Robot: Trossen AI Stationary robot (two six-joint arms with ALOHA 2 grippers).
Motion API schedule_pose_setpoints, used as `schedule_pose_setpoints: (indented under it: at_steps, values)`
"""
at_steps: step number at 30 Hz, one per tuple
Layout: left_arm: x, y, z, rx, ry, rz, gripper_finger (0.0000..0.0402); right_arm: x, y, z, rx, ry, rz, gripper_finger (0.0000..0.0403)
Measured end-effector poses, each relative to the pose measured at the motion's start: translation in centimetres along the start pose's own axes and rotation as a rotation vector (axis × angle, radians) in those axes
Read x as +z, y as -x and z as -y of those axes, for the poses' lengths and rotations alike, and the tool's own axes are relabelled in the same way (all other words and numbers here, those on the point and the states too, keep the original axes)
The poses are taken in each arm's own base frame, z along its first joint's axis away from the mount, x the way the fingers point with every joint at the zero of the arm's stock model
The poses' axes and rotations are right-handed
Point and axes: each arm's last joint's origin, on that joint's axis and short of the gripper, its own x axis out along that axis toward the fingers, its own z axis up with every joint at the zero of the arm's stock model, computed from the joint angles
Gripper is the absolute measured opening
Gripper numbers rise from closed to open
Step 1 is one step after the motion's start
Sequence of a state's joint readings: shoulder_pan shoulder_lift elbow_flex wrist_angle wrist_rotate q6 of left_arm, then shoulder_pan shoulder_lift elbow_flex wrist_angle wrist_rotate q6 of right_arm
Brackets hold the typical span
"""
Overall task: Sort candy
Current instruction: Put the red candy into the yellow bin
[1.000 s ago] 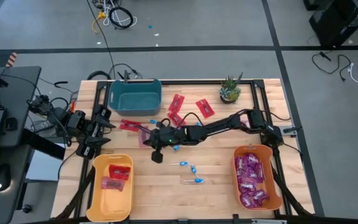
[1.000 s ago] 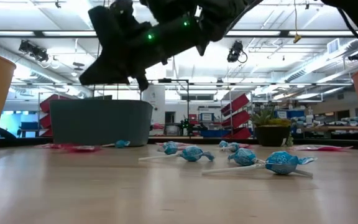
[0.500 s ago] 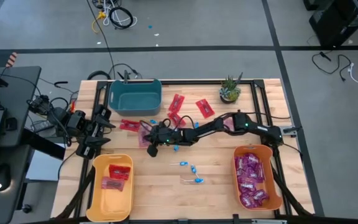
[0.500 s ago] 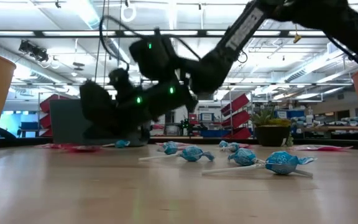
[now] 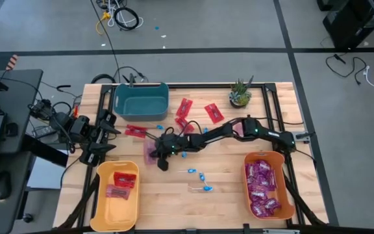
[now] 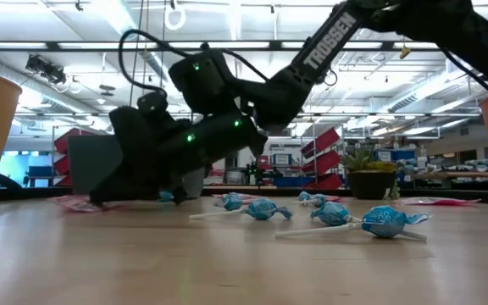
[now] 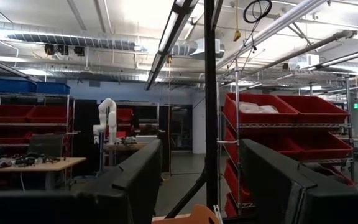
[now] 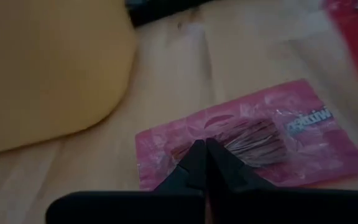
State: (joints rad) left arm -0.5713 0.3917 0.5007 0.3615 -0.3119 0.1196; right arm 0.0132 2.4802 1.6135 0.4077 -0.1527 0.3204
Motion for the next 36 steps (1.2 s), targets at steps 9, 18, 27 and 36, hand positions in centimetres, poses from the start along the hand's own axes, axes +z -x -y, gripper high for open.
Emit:
schedule_pose_setpoints:
  at_steps: [9,18,27,36]
  values:
    - [0.0,0.0,0.0,0.000,0.000,-0.004,0.0218,-0.7,1.0,-2.7,0.129,0.008,-0.229,0.0000]
    - [0.0,0.0,0.0,0.000,0.000,-0.003,0.0218,1.1,3.2,-5.2,0.048,0.111,-0.263,0.0000]
    - [-0.1,0.0,0.0,-0.001,-0.001,-0.007,0.0218,2.7,4.2,-6.8,-0.030,0.194,-0.197,0.0000]
    - [-0.2,0.0,0.0,-0.002,-0.002,-0.015,0.0218,1.5,3.9,-9.8,-0.179,0.410,-0.138,0.0052]
